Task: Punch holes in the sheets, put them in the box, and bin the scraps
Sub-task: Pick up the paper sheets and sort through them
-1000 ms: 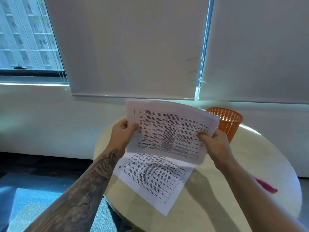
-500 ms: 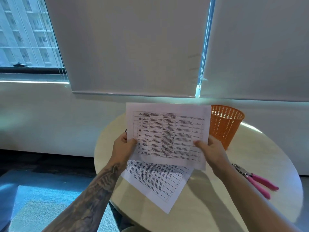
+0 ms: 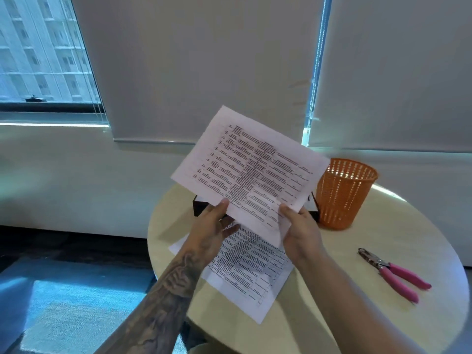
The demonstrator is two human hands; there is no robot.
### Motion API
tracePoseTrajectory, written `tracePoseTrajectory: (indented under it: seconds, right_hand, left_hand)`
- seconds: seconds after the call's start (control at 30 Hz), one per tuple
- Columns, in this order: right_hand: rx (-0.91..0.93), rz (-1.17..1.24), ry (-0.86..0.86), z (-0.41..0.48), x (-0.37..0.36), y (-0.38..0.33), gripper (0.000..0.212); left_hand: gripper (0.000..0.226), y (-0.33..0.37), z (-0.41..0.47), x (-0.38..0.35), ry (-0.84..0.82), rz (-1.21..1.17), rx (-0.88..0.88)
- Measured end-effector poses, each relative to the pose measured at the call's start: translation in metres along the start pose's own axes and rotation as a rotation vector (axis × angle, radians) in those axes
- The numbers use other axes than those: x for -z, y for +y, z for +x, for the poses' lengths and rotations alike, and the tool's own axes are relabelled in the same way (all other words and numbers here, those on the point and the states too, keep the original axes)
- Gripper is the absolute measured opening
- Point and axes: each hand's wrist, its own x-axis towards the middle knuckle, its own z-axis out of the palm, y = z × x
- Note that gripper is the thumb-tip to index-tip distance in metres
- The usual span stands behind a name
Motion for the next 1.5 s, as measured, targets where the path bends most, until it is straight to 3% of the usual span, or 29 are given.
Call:
tracePoseTrajectory:
  seconds: [0.07, 0.13, 0.23, 0.37, 0.47, 0.6, 0.67, 0.77, 0.83, 0.9, 1.13, 1.2, 1.33, 1.5]
  right_hand:
    - [-0.024, 0.022, -0.049, -0.005, -0.013, 0.009, 0.023]
    - [0.031, -0.125, -0.071, -0.01, -0.02, 0.013, 0.019]
    - [0.158, -0.586, -0.149, -0.005, -0.01, 0.02, 0.021]
    - [0.135, -1.259, -0.217, 0.004, 0.014, 0.035, 0.058]
    - [0.201, -1.625, -0.35, 0.003, 0.028, 0.04, 0.051]
    - [0.308, -1.73, -0.255, 0.01, 0.041, 0.038, 0.035]
    - [0.312, -1.83, -0.193, 0.012, 0.044, 0.033, 0.039]
    - [0.339, -1.822, -0.164, 0.015, 0.053, 0.03, 0.044]
    - [0.317, -1.752, -0.247, 0.018, 0.059, 0.032, 0.051]
    - [0.301, -1.733, -0.333, 0.02, 0.064, 0.032, 0.049]
    - [0.203, -1.776, -0.328, 0.024, 0.065, 0.017, 0.065]
    - [0.15, -1.764, -0.331, 0.024, 0.065, 0.012, 0.058]
    - [0.102, -1.636, -0.346, 0.019, 0.067, 0.001, 0.02]
    - [0.071, -1.342, -0.387, 0.013, 0.064, -0.02, 0.011]
  left_hand:
    - [0.028, 0.001, 0.003, -0.012, 0.121, -0.154, 0.015]
    - [0.028, 0.005, 0.007, -0.011, 0.213, -0.236, 0.026]
    - [0.035, 0.019, 0.007, 0.002, 0.337, -0.122, -0.009]
    - [0.038, 0.033, 0.002, 0.019, 0.409, -0.008, -0.072]
    - [0.039, 0.037, -0.001, 0.035, 0.435, 0.043, -0.051]
    - [0.028, 0.036, 0.008, 0.059, 0.488, 0.038, -0.074]
    - [0.023, 0.032, 0.012, 0.069, 0.47, 0.003, -0.053]
    - [0.013, 0.024, 0.015, 0.078, 0.427, 0.022, -0.017]
    - [0.01, 0.021, 0.016, 0.082, 0.424, 0.035, -0.005]
    - [0.012, 0.02, 0.016, 0.086, 0.421, 0.071, 0.008]
    - [0.021, 0.023, 0.016, 0.093, 0.452, 0.261, -0.006]
    - [0.022, 0.022, 0.016, 0.099, 0.477, 0.282, -0.012]
    - [0.016, 0.016, 0.018, 0.108, 0.538, 0.266, -0.022]
    - [0.023, 0.009, 0.016, 0.112, 0.566, 0.267, -0.012]
